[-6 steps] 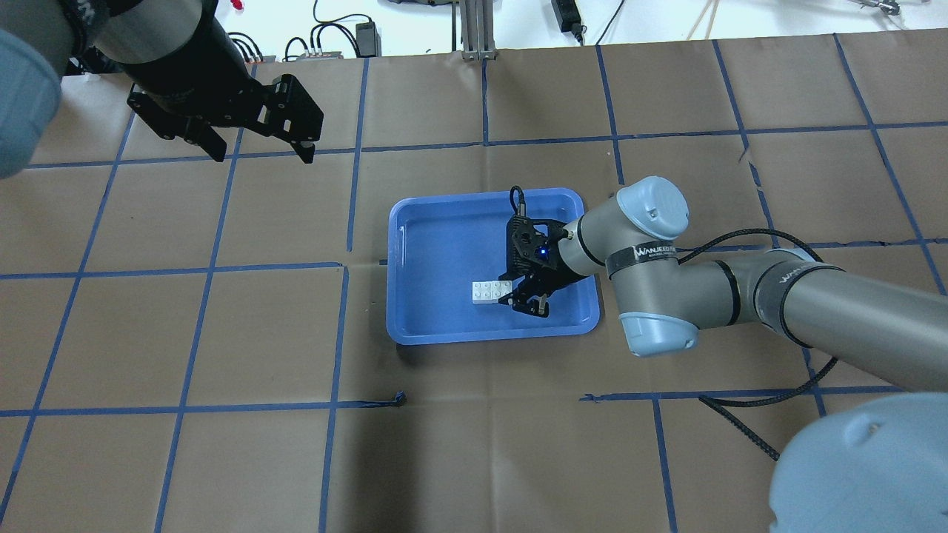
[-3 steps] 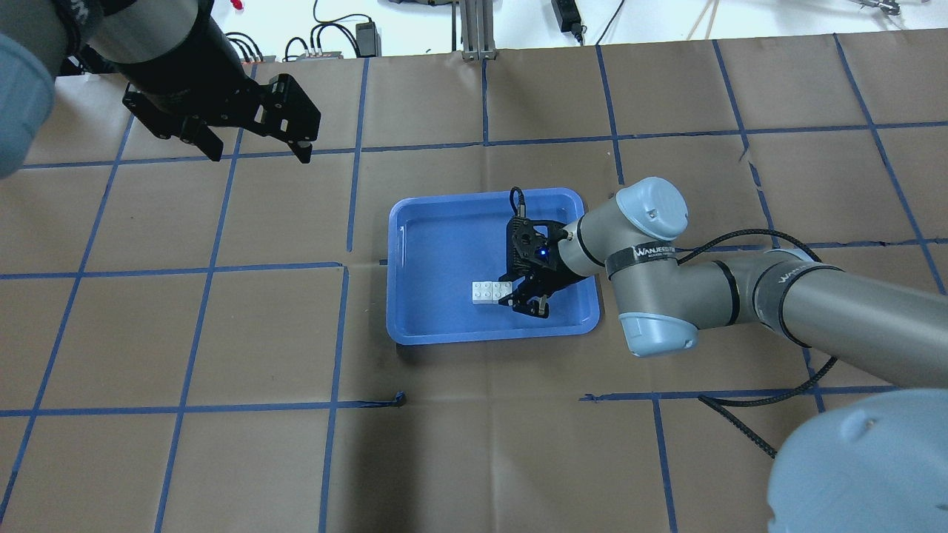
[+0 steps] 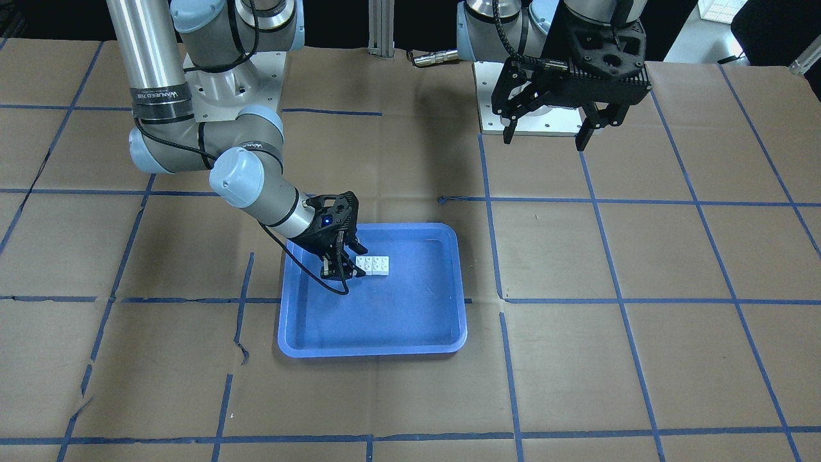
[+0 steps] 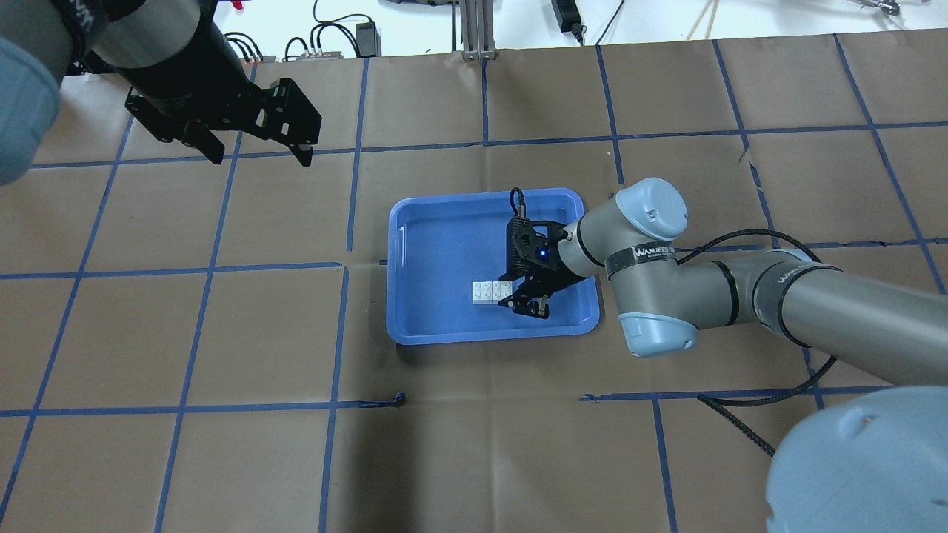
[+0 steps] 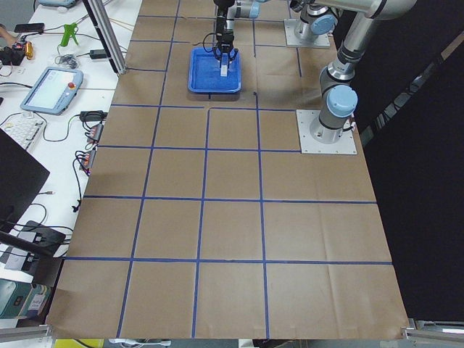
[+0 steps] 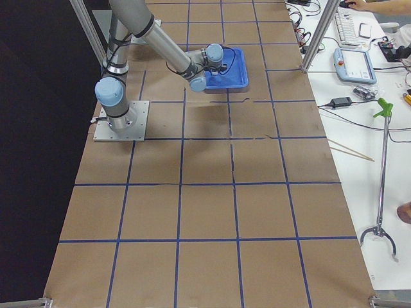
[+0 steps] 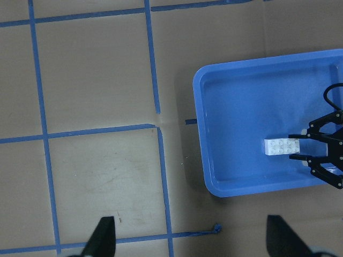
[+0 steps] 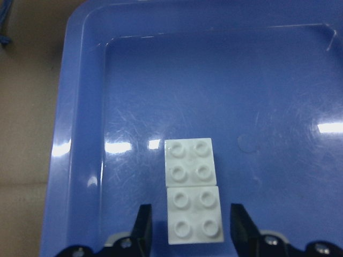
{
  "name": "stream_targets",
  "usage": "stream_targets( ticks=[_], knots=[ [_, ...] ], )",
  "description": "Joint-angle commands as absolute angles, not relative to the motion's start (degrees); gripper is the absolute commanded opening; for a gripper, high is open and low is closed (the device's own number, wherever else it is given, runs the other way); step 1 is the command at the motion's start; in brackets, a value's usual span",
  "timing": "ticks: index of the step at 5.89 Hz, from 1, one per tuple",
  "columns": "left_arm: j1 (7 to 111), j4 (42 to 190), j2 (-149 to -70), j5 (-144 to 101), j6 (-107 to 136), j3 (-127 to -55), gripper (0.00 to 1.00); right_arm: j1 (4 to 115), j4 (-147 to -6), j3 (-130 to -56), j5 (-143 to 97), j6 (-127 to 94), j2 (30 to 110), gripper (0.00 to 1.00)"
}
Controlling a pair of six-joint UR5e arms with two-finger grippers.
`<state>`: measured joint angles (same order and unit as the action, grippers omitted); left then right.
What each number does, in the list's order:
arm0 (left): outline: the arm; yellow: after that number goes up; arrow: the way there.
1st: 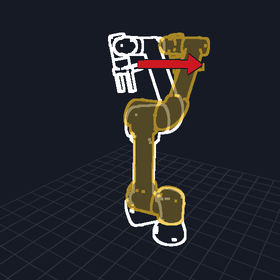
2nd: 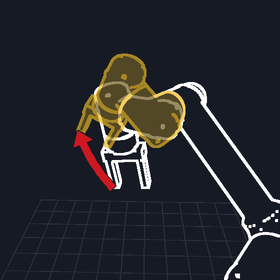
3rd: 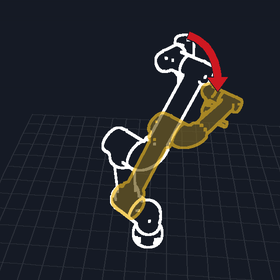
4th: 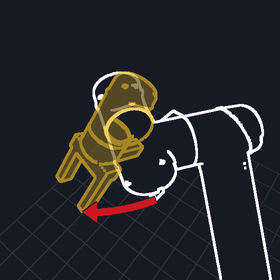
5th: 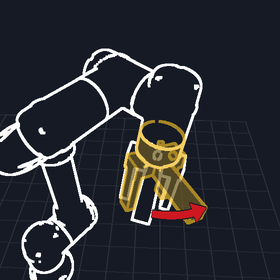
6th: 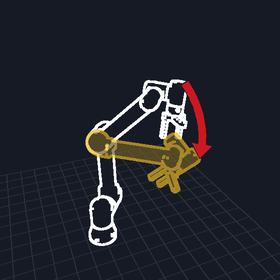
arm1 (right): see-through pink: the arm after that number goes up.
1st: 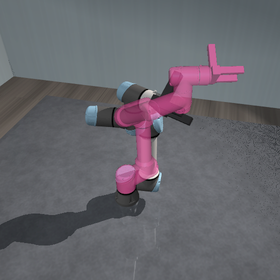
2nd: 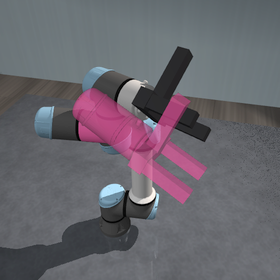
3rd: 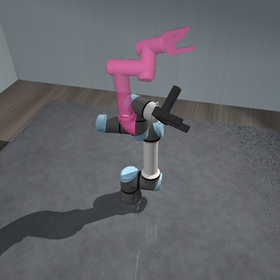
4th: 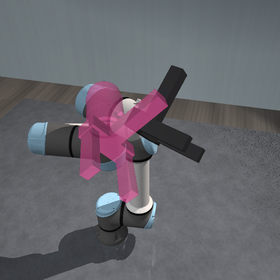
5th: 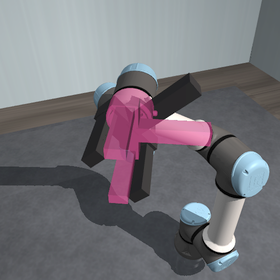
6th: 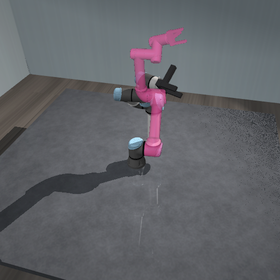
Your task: Assemble white blocks and place on blue tray
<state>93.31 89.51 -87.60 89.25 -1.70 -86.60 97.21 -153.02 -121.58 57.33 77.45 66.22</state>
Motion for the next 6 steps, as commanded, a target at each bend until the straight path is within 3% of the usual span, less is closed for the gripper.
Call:
stream_targets(
  ticks=[1, 2, 3, 6],
  knots=[
    [93.25, 89.47, -87.63, 89.21, -1.67, -86.57, 0.99, 97.21, -153.11, -121.55, 57.3, 77.08, 66.18, 0.67],
    [93.34, 89.47, -87.63, 89.21, -1.67, -86.49, 0.99, 97.21, -153.19, -121.47, 57.39, 76.99, 66.18, 0.87],
    [92.9, 89.47, -87.63, 89.12, -1.67, -86.14, 0.99, 97.21, -153.11, -121.12, 57.83, 75.25, 66.79, 1.0],
    [92.99, 89.47, -87.63, 89.12, -1.67, -86.05, 0.99, 96.86, -150.05, -117.61, 65.16, 58.71, 70.29, 1.0]
  ],
)
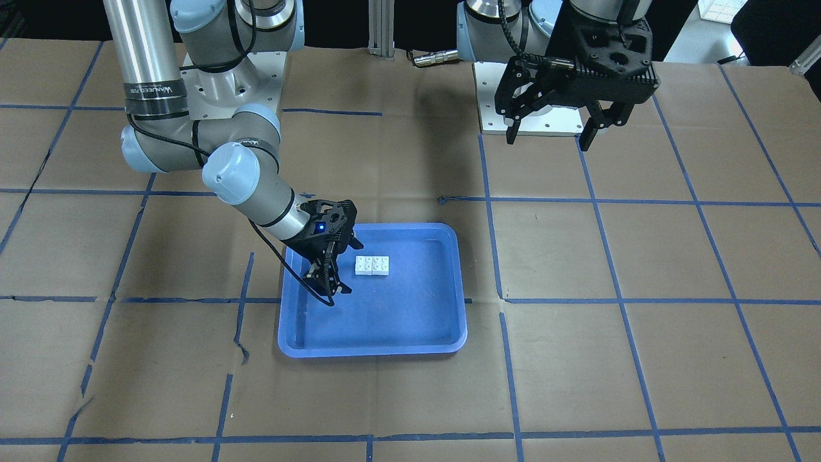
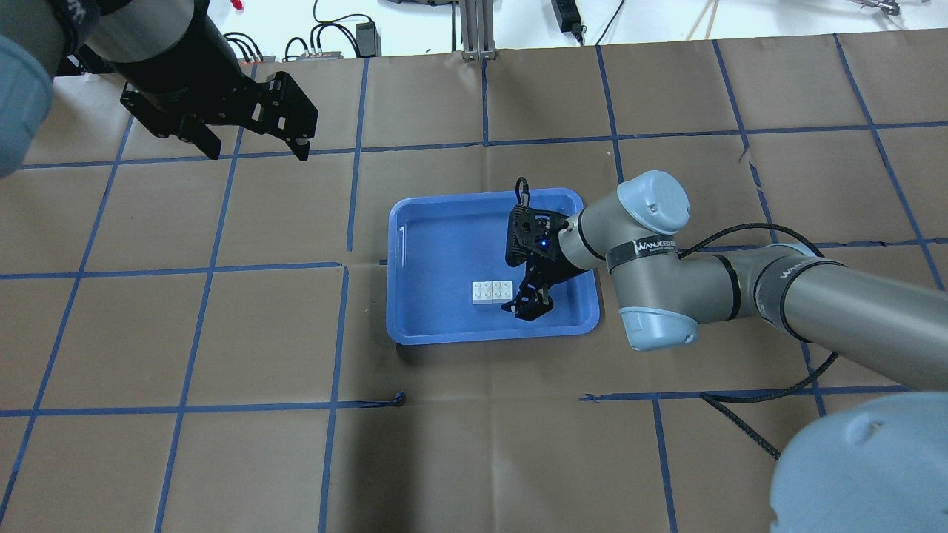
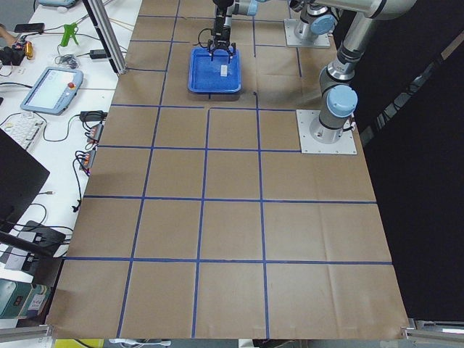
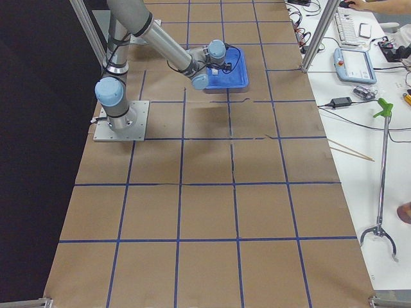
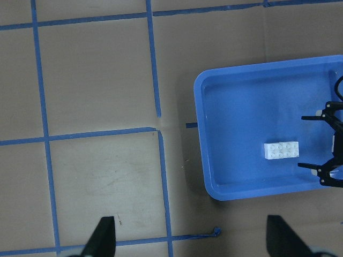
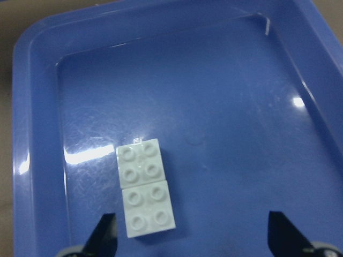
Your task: Assemble white blocks and place on blue tray
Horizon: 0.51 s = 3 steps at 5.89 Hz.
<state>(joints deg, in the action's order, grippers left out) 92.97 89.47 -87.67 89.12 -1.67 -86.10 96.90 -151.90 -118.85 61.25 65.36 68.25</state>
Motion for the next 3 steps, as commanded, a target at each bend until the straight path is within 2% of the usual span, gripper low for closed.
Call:
stream_targets(
  ticks=[1, 3],
  knots=[
    [92.99, 89.47, -87.63, 89.12, -1.67, -86.04, 0.99, 96.86, -141.94, -114.99, 68.87, 52.97, 72.92, 1.0],
    [92.9, 89.47, -87.63, 89.12, -1.67, -85.87, 0.99, 96.42, -125.07, -107.01, 77.31, 33.49, 77.33, 1.0]
  ],
)
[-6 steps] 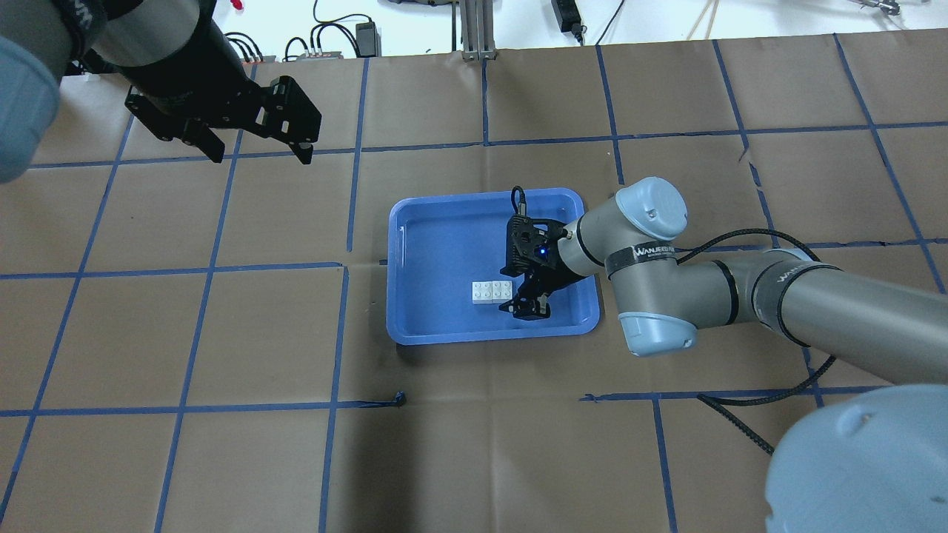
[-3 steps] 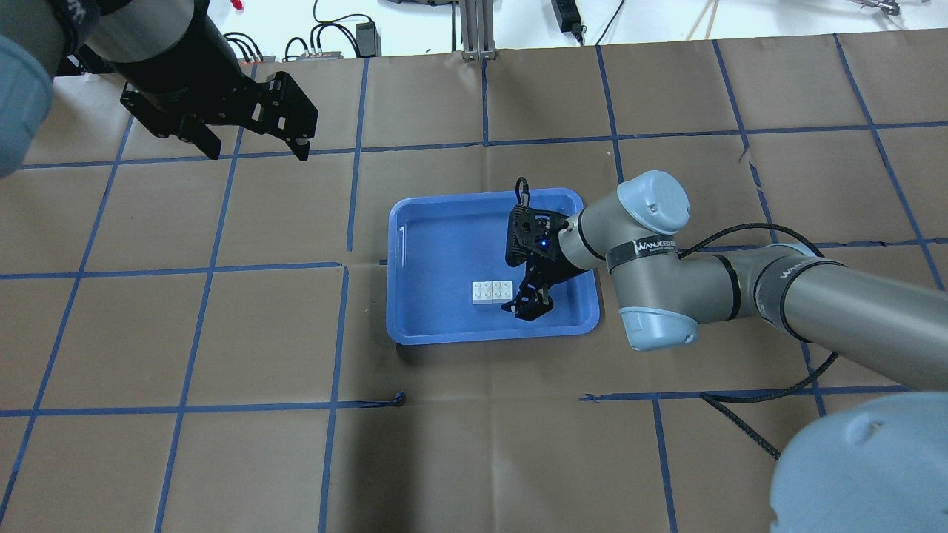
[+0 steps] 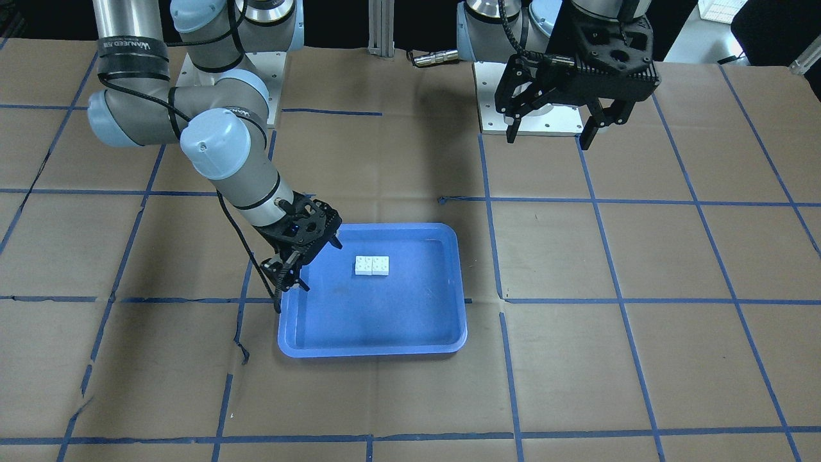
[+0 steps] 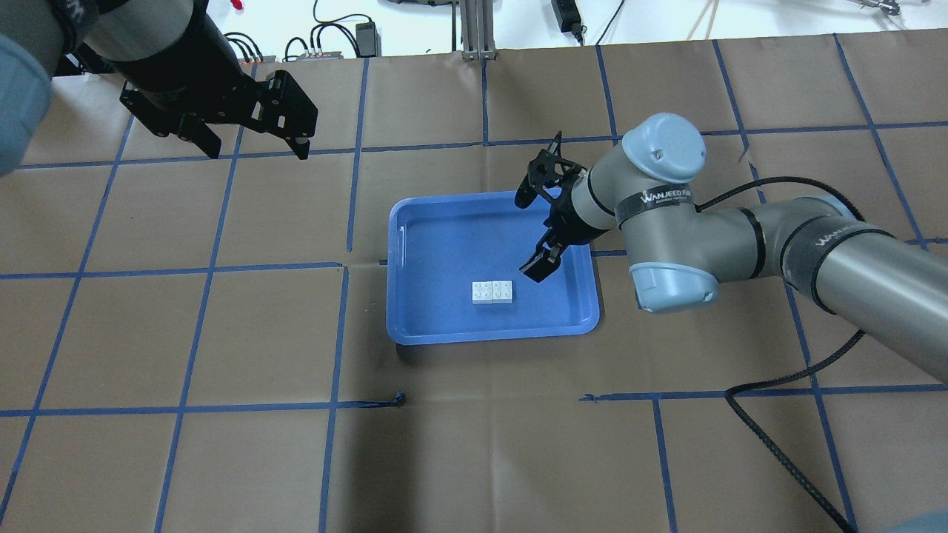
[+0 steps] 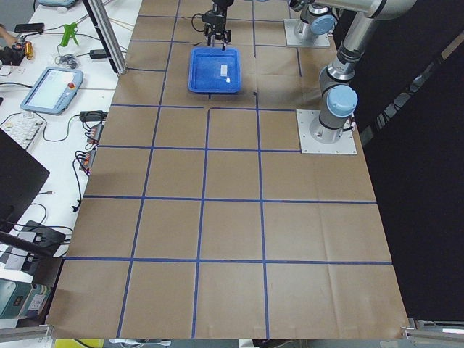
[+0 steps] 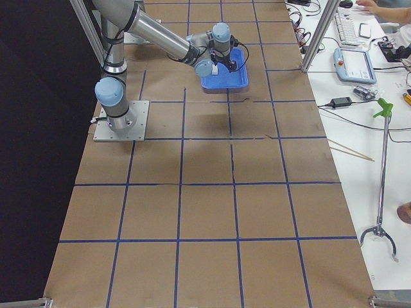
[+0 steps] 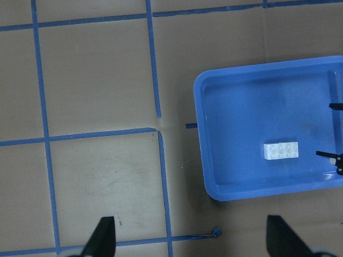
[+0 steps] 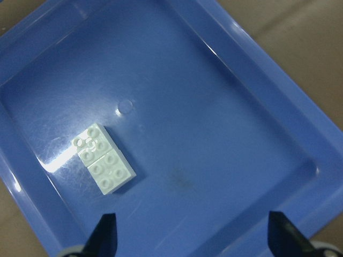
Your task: Assemble white blocks and place on blue tray
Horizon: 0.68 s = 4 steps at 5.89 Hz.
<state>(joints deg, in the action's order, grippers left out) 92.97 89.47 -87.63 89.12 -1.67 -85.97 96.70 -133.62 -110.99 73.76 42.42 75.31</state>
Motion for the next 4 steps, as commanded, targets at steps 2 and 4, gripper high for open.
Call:
stream_targets(
  ticks=[2, 4],
  knots=[
    [92.9, 89.39, -87.8, 89.21, -1.67, -86.3, 0.99, 95.54, -108.53, -96.03, 88.35, 16.98, 80.76, 1.0],
    [92.72, 89.56, -87.54, 89.12, -1.67, -85.78, 0.99, 91.35, -91.04, -88.36, 89.83, 2.67, 82.61, 1.0]
  ],
)
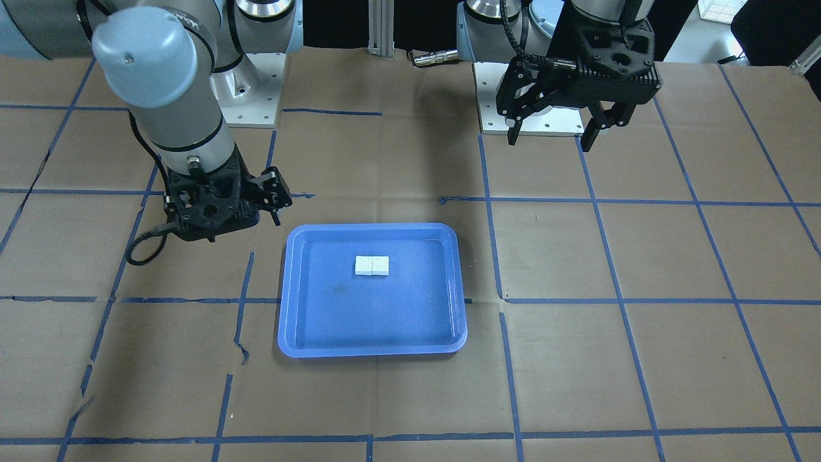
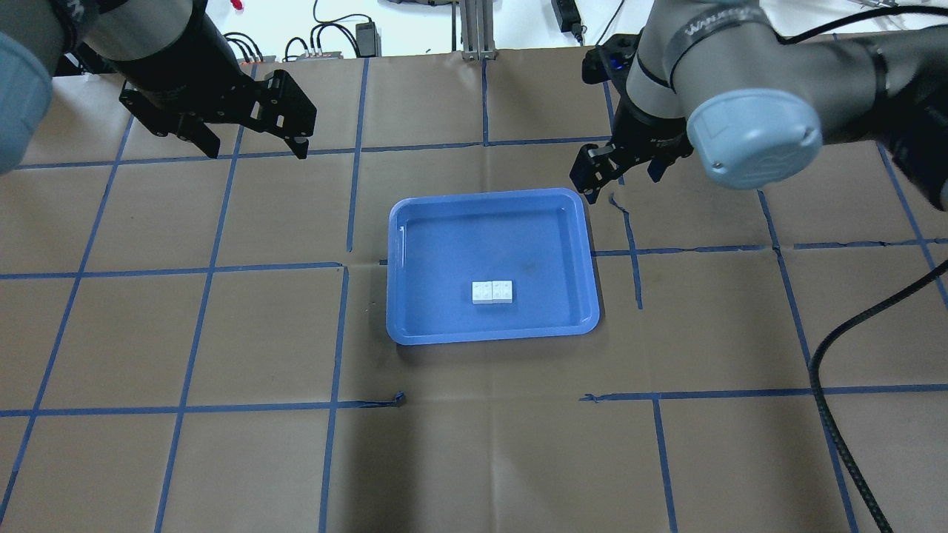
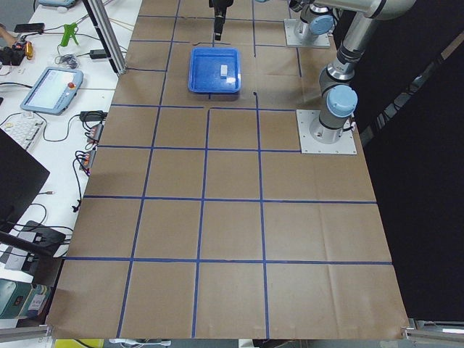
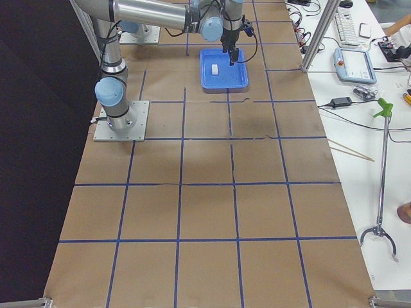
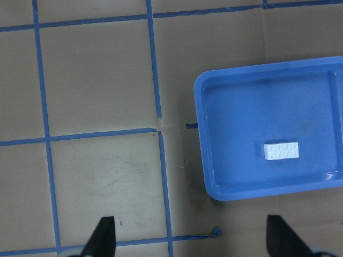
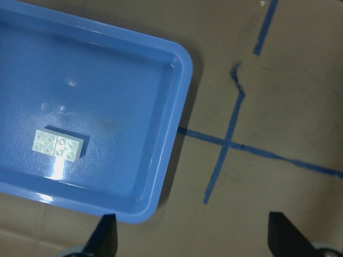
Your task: Assemble white blocks and place on blue tray
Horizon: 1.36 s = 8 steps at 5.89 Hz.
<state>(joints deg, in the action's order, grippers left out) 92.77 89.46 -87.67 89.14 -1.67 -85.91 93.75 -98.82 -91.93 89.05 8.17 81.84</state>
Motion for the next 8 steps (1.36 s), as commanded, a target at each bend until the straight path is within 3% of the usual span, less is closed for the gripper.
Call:
stream_targets(
  ticks=[1, 8],
  knots=[
    [92.64, 89.47, -87.54, 89.03, -1.67, -85.78, 0.99, 90.36, -88.18, -87.46, 89.48, -2.06, 85.92, 1.0],
    [92.9, 89.73, -87.54, 89.29, -1.67, -85.52, 0.99, 90.0, -86.84, -87.36, 89.73, -2.72, 88.42, 1.0]
  ],
)
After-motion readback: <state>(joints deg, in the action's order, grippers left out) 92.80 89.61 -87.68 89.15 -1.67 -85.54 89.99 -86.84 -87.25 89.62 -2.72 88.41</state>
